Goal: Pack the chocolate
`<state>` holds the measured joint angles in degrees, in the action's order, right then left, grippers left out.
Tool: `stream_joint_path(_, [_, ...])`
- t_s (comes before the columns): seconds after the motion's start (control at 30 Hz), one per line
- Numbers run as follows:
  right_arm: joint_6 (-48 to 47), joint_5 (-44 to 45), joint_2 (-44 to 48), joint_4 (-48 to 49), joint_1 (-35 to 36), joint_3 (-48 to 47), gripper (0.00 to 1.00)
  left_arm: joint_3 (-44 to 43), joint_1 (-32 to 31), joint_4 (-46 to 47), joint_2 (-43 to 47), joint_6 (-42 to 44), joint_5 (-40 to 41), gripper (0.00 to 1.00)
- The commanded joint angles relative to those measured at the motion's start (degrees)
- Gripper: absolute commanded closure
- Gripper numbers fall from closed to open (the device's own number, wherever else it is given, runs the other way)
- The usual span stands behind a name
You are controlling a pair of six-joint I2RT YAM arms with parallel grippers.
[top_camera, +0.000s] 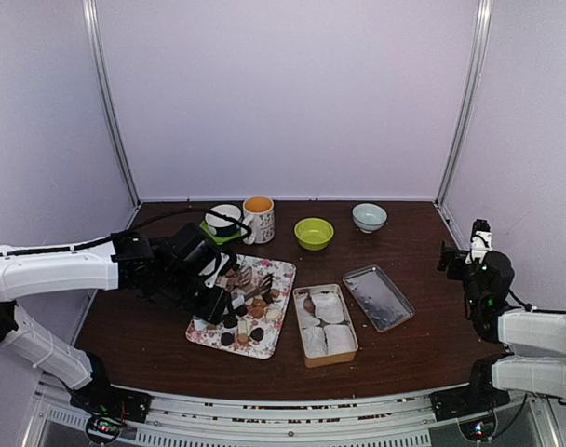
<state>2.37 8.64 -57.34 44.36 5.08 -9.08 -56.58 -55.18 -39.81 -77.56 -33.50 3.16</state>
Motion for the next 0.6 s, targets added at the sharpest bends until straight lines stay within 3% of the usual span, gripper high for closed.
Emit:
stream_joint_path(0.0, [-1.4,-4.1,-4.7,8.4,-0.6,-1.6,0.0,-1.4,0.0,0.9,-2.4,1.6,-1.0,0.53])
stream_joint_path(0.57, [-1.7,-2.6,-20.2,22.3,-1.1,-2.8,0.0,-9.5,0.1,-6.6,-9.1,2.7,-0.9,0.55])
